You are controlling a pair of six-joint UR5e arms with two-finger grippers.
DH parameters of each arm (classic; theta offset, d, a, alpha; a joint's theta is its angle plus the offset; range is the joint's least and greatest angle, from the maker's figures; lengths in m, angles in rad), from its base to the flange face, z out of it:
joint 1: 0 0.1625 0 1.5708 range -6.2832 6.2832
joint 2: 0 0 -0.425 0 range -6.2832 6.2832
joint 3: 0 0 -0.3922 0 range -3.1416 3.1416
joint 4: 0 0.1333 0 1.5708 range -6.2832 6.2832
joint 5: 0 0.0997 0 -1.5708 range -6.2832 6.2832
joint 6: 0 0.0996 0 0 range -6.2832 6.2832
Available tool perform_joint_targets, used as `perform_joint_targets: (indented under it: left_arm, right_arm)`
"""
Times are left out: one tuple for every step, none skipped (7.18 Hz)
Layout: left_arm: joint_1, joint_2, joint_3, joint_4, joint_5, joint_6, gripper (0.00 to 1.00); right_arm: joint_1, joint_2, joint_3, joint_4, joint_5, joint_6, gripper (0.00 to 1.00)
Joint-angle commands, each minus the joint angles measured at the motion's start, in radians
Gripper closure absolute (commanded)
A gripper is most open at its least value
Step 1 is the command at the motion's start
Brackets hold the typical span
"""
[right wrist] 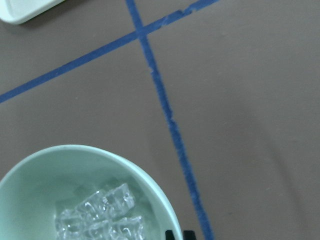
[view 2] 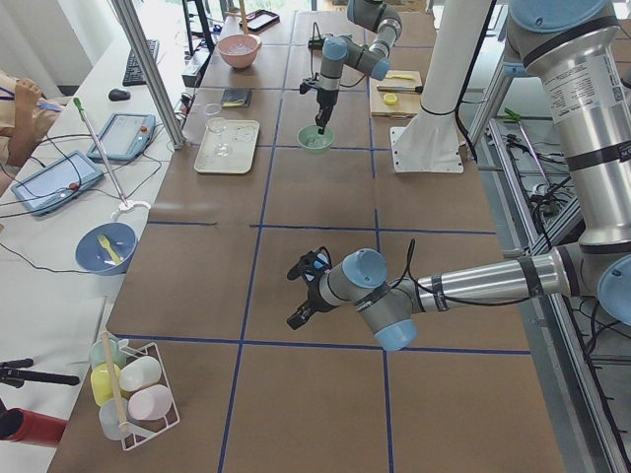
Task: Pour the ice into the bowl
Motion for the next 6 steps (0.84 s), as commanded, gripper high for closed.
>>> perform_joint_targets:
  left_arm:
    - [-0.001,-0.006,0.002,0.006,-0.003,-0.020,0.00]
    - [-0.001,-0.006,-0.001,0.006,-0.005,-0.022,0.00]
    - [-0.001,-0.006,-0.001,0.006,-0.005,-0.022,0.00]
    - [-0.001,-0.006,-0.001,0.004,-0.006,-0.022,0.00]
    - [-0.001,-0.003,-0.003,0.001,-0.006,-0.022,0.00]
    - [-0.003,-0.002,-0.004,0.000,-0.006,-0.022,0.00]
  right_arm:
    - [0.049,-0.262,0.201,0.089,0.007,-0.011,1.00]
    - [0.078,-0.409,0.213,0.266,0.027,-0.014,1.00]
    - [0.156,-0.555,0.207,0.429,0.129,-0.071,1.00]
    - [0.248,-0.684,0.205,0.516,0.227,-0.178,1.00]
    - [0.334,-0.790,0.193,0.547,0.266,-0.312,1.00]
    - [0.421,-0.818,0.129,0.560,0.321,-0.443,1.00]
